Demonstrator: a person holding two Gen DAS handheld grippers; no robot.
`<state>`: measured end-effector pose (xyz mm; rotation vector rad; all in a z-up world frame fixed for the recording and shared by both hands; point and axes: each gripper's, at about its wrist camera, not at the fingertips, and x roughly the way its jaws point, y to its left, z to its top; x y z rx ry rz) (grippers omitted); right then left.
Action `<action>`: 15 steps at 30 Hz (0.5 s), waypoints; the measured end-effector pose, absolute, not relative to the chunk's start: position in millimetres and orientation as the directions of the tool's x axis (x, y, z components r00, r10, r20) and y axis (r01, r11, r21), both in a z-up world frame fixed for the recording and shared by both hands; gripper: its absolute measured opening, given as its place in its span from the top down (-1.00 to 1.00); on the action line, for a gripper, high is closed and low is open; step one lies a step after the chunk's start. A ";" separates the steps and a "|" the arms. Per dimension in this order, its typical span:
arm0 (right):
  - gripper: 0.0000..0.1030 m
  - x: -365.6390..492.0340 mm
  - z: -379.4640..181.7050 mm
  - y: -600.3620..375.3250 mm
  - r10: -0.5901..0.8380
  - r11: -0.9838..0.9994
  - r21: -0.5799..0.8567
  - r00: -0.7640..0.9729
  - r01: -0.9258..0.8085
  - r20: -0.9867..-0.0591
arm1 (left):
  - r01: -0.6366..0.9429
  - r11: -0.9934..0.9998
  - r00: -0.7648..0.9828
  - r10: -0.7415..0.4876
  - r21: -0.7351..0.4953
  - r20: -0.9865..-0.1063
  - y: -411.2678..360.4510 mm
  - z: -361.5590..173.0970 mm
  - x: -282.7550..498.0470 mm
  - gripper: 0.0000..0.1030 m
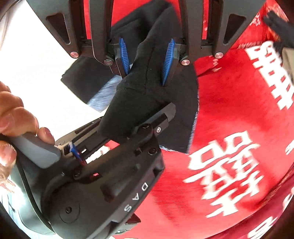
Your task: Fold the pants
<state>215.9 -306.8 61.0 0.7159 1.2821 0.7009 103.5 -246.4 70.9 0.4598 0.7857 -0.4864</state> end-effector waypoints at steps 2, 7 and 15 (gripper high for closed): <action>0.64 200.2 50.9 -350.5 0.793 0.591 0.807 0.196 -0.013 -0.577 | 0.608 0.767 0.578 -0.253 0.204 -0.776 -275.7 55.7 98.4 0.33; 0.64 167.6 4.1 -430.6 0.770 0.580 0.808 0.256 0.102 -0.585 | 0.673 0.709 0.502 -0.228 0.211 -0.834 -325.5 -0.9 83.8 0.33; 0.59 144.0 -88.7 -460.9 0.749 0.590 0.781 0.223 0.206 -0.624 | 0.686 0.701 0.419 -0.160 0.196 -0.894 -321.4 -32.5 80.9 -0.34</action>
